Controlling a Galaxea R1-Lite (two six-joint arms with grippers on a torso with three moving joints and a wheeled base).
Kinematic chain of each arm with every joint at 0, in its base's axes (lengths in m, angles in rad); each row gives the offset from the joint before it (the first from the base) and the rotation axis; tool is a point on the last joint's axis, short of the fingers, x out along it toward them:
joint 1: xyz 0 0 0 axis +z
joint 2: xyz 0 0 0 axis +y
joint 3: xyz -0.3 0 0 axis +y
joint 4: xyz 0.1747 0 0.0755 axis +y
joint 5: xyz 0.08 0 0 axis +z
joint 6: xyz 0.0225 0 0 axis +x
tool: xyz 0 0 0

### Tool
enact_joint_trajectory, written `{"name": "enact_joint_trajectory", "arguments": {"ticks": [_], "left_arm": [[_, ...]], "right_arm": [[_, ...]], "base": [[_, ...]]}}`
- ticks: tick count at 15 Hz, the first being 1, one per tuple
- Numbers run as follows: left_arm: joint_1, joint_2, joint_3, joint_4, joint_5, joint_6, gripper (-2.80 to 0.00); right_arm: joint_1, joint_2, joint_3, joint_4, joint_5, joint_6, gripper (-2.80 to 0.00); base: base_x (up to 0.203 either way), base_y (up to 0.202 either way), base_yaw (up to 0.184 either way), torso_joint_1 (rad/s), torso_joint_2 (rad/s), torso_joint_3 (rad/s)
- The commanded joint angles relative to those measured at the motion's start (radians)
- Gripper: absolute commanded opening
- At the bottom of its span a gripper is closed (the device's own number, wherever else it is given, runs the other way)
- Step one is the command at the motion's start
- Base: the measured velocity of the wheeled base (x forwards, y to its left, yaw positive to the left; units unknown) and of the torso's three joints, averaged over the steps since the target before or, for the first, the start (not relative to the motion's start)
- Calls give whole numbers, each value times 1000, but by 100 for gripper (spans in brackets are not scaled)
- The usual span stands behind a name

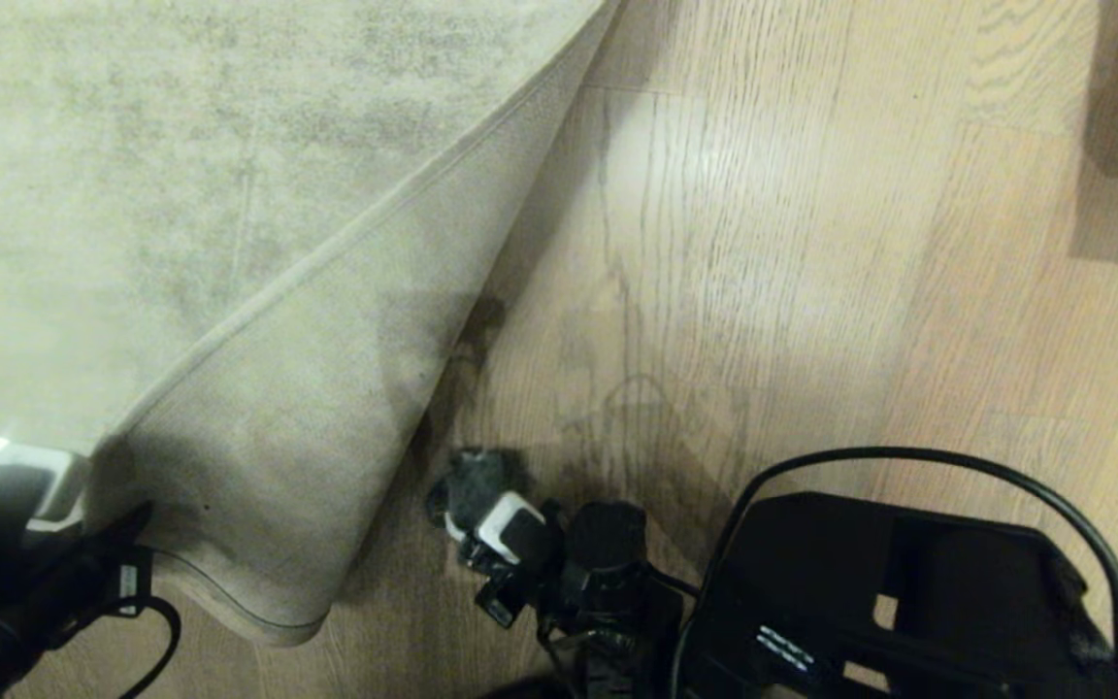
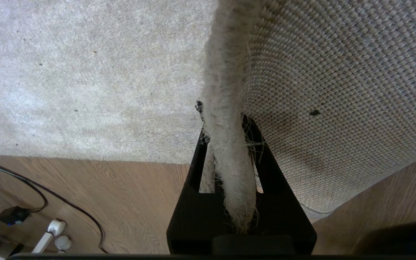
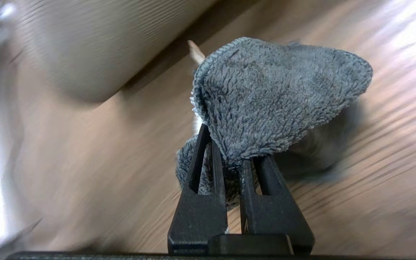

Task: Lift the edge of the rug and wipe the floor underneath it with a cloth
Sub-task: Wipe the floor under the carpet with a rag

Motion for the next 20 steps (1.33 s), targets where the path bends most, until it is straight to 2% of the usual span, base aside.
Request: {"name": "enact_joint_trajectory", "arguments": {"ticks": [1,6,11,17,20], "left_arm": [[1,3,0,-7,-3,4,-280],[1,5,0,-6,-6,1,-280],[-4,4,0,-8,-5,0,-280],[-4,0,0,-8,-5,-2,-280],[-4,-2,0,-8,-2,-2,-280]], "right_arm": [[-59,41,-86,-14,0,-3,-280],[-113,-19,-137,-4,-51,-6,-280],[-130,-133,-138,40,-53,-40,-280],[-144,-331,-137,158,-53,-43,-280],[-183,-407,-133,182,-53,-43,-280]], "base": [[0,0,0,0,0,0],[0,0,0,0,0,0],[0,0,0,0,0,0],[0,0,0,0,0,0],[0,0,0,0,0,0]]}}
